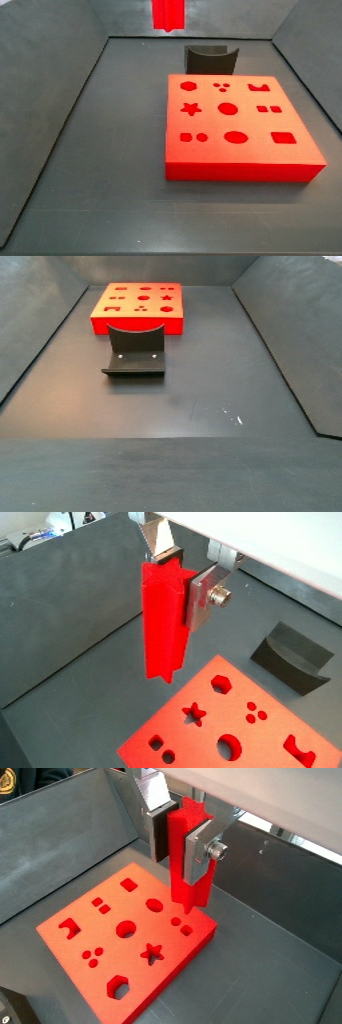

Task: Insert the star object.

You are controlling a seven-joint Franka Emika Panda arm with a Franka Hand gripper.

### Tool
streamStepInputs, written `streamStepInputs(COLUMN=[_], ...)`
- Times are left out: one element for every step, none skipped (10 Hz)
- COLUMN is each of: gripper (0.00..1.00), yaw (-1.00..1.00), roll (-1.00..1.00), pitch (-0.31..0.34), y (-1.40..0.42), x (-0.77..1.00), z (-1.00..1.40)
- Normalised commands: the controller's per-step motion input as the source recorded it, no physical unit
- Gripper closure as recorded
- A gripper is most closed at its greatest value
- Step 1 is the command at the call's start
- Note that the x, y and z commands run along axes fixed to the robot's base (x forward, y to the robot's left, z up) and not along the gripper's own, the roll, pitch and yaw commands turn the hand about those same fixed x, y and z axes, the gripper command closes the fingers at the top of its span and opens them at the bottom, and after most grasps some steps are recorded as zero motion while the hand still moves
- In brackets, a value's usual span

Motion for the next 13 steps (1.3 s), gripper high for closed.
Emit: streamStepInputs(gripper=[1.00, 1.00, 1.00, 1.00, 1.00, 1.00, 1.00, 1.00, 1.00, 1.00, 1.00, 1.00, 1.00], yaw=[0.00, 0.00, 0.07, 0.52, 0.73, 0.87, 0.91, 0.71, 0.40, 0.68, 0.74, 0.50, 0.00], roll=[0.00, 0.00, 0.03, 0.08, 0.08, 0.12, 0.16, 0.33, 0.41, 0.42, 0.37, 0.11, 0.00], pitch=[0.000, 0.000, 0.026, 0.000, 0.000, 0.000, 0.000, 0.000, 0.000, 0.000, 0.000, -0.070, -0.049], y=[0.00, 0.00, 0.18, 0.22, 0.17, 0.06, 0.05, -0.04, -0.22, 0.00, 0.00, -0.19, 0.00], x=[0.00, 0.00, 0.23, 0.33, 0.13, 0.04, 0.00, -0.04, -0.11, -0.02, 0.00, -0.09, -0.01], z=[-0.04, -0.04, -0.46, -0.87, -0.74, -0.64, -0.64, -0.57, -0.44, -0.39, -0.39, -0.37, -0.36])
